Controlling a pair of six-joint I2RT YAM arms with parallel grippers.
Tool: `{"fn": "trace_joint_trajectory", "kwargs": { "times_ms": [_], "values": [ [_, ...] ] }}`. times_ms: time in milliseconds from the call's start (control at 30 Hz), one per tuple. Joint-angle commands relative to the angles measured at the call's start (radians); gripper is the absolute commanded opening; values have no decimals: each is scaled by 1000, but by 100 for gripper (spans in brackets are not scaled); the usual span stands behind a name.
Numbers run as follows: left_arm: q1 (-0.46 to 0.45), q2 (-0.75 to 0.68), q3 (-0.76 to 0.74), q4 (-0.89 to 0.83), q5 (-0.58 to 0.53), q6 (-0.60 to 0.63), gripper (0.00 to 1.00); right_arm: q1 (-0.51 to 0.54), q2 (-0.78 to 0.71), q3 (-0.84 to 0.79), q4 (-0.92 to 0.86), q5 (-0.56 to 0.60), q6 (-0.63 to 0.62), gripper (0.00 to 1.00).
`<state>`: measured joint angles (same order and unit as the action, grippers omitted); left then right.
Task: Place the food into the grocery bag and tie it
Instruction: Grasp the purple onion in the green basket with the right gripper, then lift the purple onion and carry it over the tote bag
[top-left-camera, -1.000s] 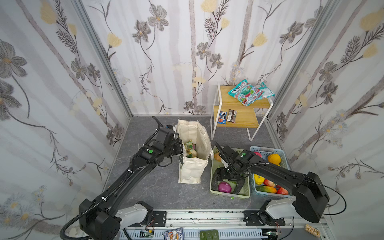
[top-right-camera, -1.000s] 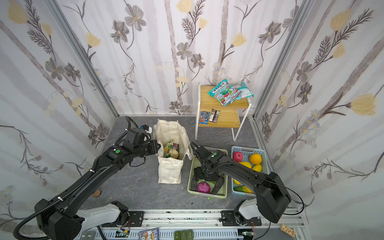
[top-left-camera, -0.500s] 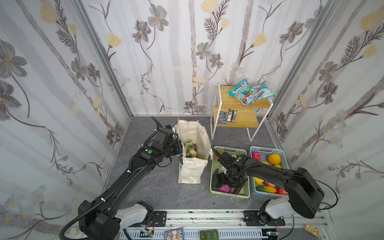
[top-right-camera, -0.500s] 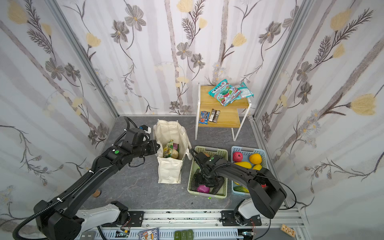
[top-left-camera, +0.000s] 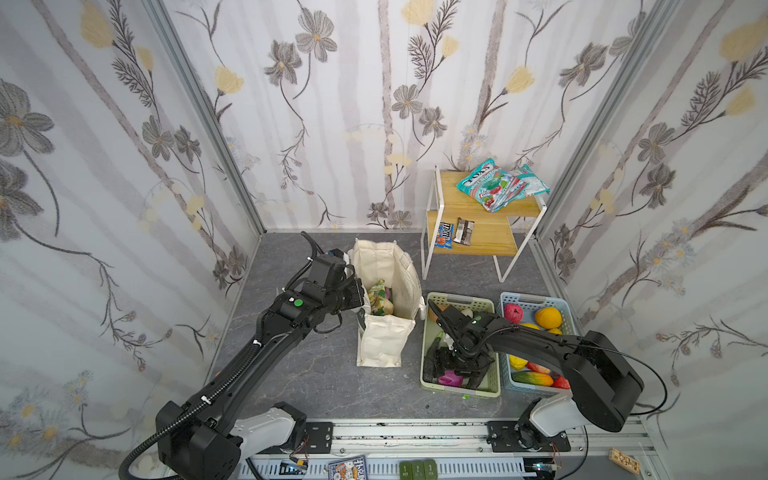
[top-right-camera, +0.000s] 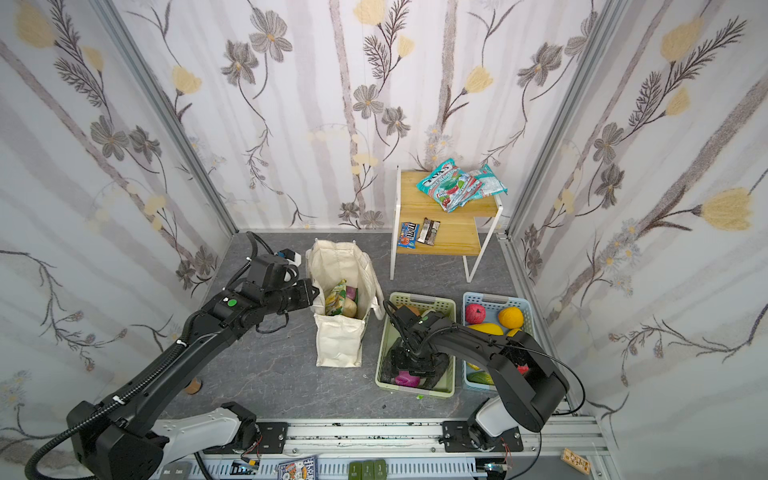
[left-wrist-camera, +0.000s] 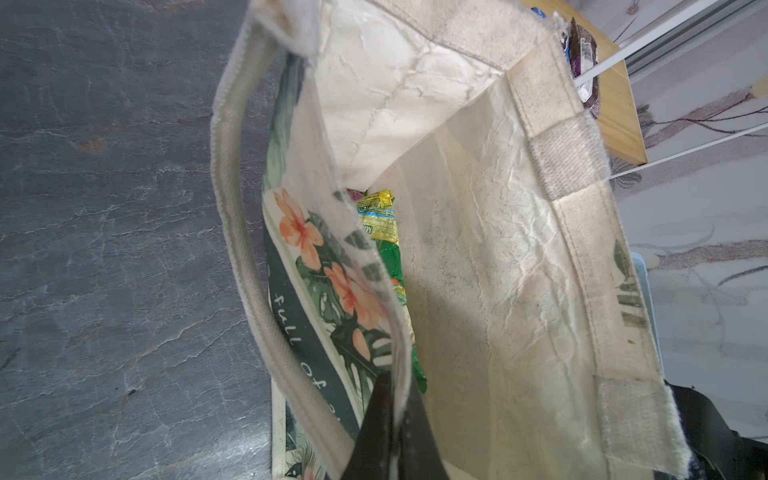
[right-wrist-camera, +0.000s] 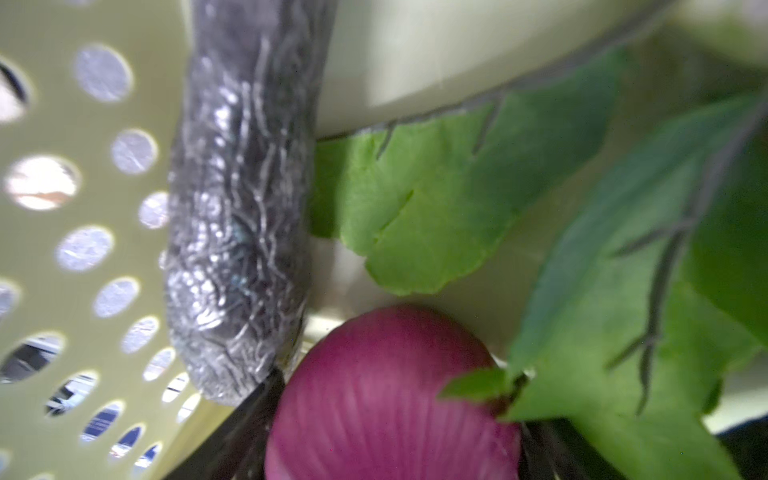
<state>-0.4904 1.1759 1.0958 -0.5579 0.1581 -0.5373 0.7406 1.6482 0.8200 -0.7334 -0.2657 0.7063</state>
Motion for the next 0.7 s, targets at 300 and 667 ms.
{"fn": "trace_joint_trajectory", "kwargs": {
  "times_ms": [300,667],
  "values": [
    [9,13,19,-13,4,16,0,-41,-107,74,-24,-10,-6,75],
    [10,22,21,-11,14,20,0,-111,-156,295,-164,38,-52,76]
  ]
}}
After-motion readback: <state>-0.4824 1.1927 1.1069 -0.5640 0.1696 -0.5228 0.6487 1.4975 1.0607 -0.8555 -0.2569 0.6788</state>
